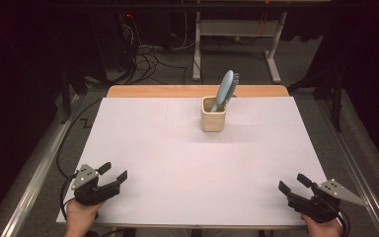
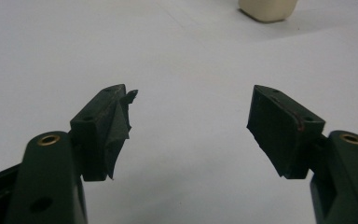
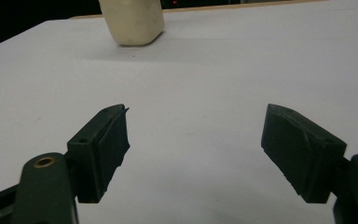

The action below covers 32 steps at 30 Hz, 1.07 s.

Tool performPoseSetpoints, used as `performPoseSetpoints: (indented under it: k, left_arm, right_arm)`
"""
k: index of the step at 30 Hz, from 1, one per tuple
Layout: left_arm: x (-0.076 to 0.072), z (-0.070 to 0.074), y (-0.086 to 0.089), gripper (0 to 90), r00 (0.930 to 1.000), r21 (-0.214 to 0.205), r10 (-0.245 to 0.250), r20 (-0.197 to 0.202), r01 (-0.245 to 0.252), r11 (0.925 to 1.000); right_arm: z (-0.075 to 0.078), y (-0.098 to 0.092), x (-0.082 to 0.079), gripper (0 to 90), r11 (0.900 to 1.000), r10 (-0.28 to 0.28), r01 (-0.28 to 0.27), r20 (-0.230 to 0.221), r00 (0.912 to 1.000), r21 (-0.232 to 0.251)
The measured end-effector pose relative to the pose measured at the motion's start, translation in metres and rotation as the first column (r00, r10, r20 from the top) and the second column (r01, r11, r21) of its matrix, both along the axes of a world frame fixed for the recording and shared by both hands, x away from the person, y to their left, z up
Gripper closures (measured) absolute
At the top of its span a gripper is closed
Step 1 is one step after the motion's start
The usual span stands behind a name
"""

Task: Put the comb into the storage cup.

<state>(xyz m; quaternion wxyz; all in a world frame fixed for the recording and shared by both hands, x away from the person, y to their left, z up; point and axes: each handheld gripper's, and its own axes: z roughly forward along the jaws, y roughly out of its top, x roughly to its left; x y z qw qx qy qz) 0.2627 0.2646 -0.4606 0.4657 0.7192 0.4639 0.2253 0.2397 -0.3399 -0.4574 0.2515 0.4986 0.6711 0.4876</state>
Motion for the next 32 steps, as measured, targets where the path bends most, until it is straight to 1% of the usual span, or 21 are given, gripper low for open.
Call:
performPoseSetpoints:
  k: [5,6,8,9,11,16,22,25,28,32]
  left_arm:
    - [-0.0015,-0.0002,0.001,30.0,1.0,-0.005,0.002,0.001,-0.002,1.0]
    - [-0.0017,0.0,0.0012,30.1,1.0,-0.005,0.0,0.002,0.0,1.0]
    - [-0.0022,0.0005,0.0012,30.1,1.0,-0.007,-0.002,0.006,0.002,1.0]
    - [-0.0023,0.0005,0.0011,30.1,1.0,-0.008,-0.002,0.006,0.002,1.0]
    - [-0.0024,0.0001,0.0006,30.1,1.0,-0.009,-0.001,0.005,0.001,1.0]
    - [-0.0022,-0.0002,-0.0003,30.0,1.0,-0.005,0.0,0.001,0.0,1.0]
    - [-0.0013,-0.0005,0.0014,30.1,1.0,-0.011,0.009,-0.003,-0.009,0.9999]
    - [-0.0008,-0.0008,0.0016,30.1,1.0,-0.012,0.008,-0.004,-0.008,0.9999]
    - [0.0002,-0.0011,0.0015,30.1,1.0,-0.011,0.005,-0.008,-0.006,0.9999]
    - [0.0004,-0.0007,0.0024,30.1,1.0,-0.012,0.007,-0.004,-0.007,0.9999]
  right_arm:
    - [-0.0015,-0.0027,-0.0025,24.3,0.9999,-0.011,0.011,-0.002,0.9999,-0.001]
    - [-0.0019,-0.003,-0.0033,24.4,0.9999,-0.015,0.015,-0.011,0.9998,0.007]
    - [-0.0037,-0.0037,-0.0042,24.1,0.9994,0.0,0.001,-0.03,0.9996,0.034]
    - [-0.0045,-0.0028,-0.005,24.1,0.9994,0.006,-0.005,-0.036,0.9993,0.035]
    - [-0.0047,-0.0016,-0.006,23.9,0.9996,0.015,-0.014,-0.03,0.9994,0.025]
    - [-0.0053,-0.0048,-0.0076,23.8,0.9988,0.012,-0.01,-0.027,0.9996,0.048]
    - [-0.0056,-0.004,-0.0073,23.8,0.999,0.018,-0.016,-0.028,0.9994,0.042]
    - [-0.0056,-0.0043,-0.0071,23.8,0.9988,0.016,-0.014,-0.028,0.9995,0.048]
    - [-0.0055,-0.0036,-0.007,23.8,0.9989,0.02,-0.019,-0.028,0.9994,0.043]
    - [-0.0052,-0.0032,-0.0073,23.7,0.9984,0.026,-0.024,-0.027,0.9993,0.051]
